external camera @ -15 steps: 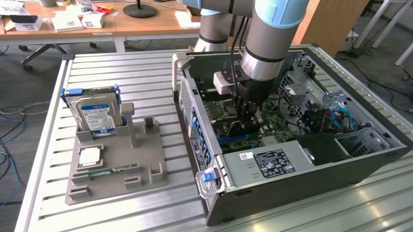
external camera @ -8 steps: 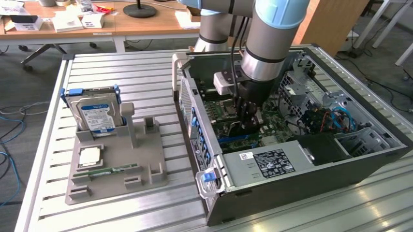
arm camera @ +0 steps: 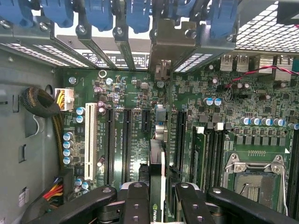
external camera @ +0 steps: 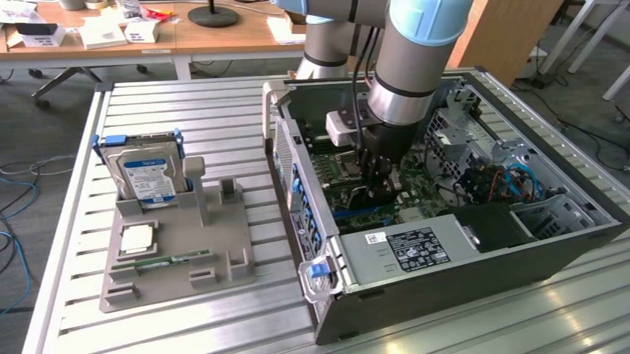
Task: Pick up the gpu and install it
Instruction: 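Insert the gpu into the slot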
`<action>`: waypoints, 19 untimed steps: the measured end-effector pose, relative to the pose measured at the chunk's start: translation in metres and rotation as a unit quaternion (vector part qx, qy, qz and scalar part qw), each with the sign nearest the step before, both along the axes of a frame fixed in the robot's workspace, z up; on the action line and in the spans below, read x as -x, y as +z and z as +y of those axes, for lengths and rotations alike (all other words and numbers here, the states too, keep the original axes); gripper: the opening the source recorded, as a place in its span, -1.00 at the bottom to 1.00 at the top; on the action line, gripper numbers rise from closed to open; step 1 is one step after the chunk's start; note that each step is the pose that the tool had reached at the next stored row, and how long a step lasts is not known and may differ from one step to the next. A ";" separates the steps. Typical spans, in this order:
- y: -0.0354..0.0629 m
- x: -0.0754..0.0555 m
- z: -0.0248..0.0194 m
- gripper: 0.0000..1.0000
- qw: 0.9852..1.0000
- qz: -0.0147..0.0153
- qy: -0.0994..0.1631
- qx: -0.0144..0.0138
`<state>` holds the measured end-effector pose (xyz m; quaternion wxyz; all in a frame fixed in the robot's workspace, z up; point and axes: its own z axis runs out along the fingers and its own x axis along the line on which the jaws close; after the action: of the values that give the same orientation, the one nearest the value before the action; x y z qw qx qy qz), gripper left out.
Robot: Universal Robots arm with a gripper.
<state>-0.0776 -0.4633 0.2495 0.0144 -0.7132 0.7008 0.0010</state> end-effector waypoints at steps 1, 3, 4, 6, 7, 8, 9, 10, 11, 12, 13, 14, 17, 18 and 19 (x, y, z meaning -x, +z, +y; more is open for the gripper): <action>0.0000 0.000 0.0000 -0.47 1.000 0.000 0.000 0.000; 0.0000 0.000 0.0000 -0.47 1.000 0.000 0.000 0.000; -0.0004 0.000 0.0001 -0.47 1.000 0.000 0.000 0.000; -0.0009 0.000 0.0001 -0.47 1.000 0.000 0.000 0.000; -0.0009 0.000 0.0001 -0.47 1.000 0.000 0.000 0.000; -0.0009 0.000 0.0001 -0.47 1.000 0.000 0.000 0.000; -0.0009 0.000 0.0001 -0.47 1.000 0.000 0.000 0.000; -0.0009 0.000 0.0001 -0.47 1.000 0.000 0.000 0.000; -0.0009 0.000 0.0000 -0.47 1.000 0.000 0.000 0.000; -0.0009 0.000 0.0001 -0.47 1.000 0.000 0.000 0.000; -0.0009 0.000 0.0000 -0.47 1.000 0.000 0.000 0.000; -0.0009 0.000 0.0001 -0.47 1.000 0.000 0.000 0.000; -0.0009 0.000 0.0001 -0.47 1.000 0.000 0.000 0.000; -0.0009 0.000 0.0001 -0.47 1.000 0.000 0.000 0.000; -0.0009 0.000 0.0001 -0.47 1.000 0.000 0.000 0.000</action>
<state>-0.0778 -0.4632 0.2486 0.0144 -0.7132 0.7008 0.0010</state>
